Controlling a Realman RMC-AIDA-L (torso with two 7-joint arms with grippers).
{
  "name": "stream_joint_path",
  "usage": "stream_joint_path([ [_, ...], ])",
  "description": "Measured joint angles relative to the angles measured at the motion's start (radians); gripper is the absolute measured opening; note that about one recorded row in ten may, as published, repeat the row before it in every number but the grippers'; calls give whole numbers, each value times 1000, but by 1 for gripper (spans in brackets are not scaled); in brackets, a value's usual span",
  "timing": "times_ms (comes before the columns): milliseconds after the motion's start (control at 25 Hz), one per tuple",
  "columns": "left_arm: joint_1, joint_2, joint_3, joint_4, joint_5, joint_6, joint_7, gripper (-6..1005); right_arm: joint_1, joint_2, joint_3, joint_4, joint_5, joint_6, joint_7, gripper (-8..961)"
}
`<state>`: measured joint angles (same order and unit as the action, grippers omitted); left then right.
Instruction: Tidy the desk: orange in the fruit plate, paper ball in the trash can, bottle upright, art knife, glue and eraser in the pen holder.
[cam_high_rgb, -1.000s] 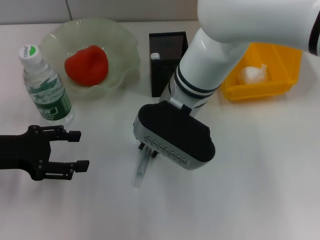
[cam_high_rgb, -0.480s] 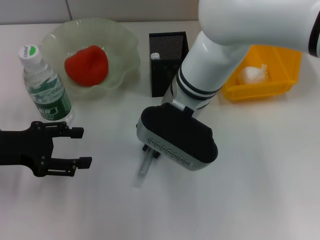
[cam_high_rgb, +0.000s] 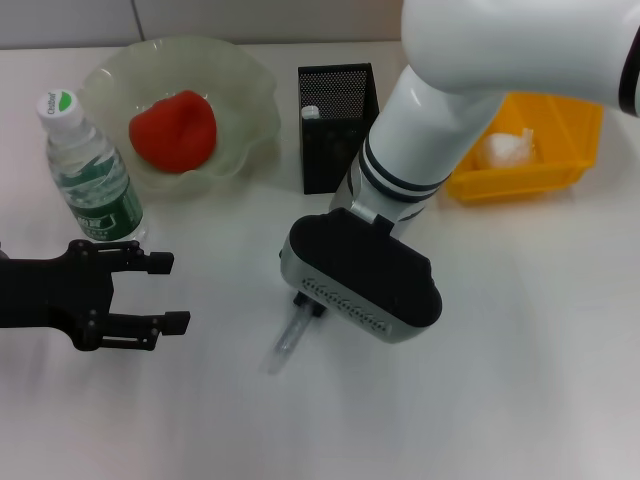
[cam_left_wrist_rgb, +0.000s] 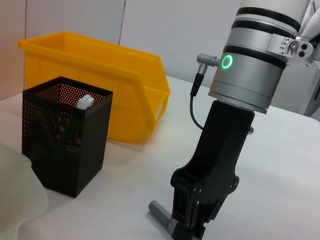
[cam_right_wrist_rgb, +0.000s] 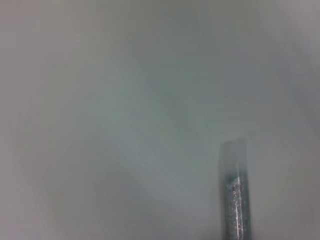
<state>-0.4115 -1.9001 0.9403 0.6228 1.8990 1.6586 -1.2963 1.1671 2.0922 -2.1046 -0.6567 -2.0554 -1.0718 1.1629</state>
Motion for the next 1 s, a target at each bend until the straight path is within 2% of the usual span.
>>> stream_joint_path([
  [280,1,2,-3,0,0,0,0,811,-15,0,17,-9,-3,-2,12,158],
  [440,4,4,-6,0,0,2,0,811,-31,-3,73,-23,-21,-15,46,143],
  [720,7,8,-23,0,-3,6,0,811,-135,-6,322,-152,-155,-118,95,140],
  [760,8,9,-35,0,-4,11,0,811,-160,-6,390,-183,-169,-148,102,140],
  [800,8,9,-35,0,-4,11,0,811,-160,-6,390,-183,-169,-148,102,139],
  [1000,7,7,-47,0,-7,15,4,811,-203,-8,563,-210,-170,-215,105,138],
])
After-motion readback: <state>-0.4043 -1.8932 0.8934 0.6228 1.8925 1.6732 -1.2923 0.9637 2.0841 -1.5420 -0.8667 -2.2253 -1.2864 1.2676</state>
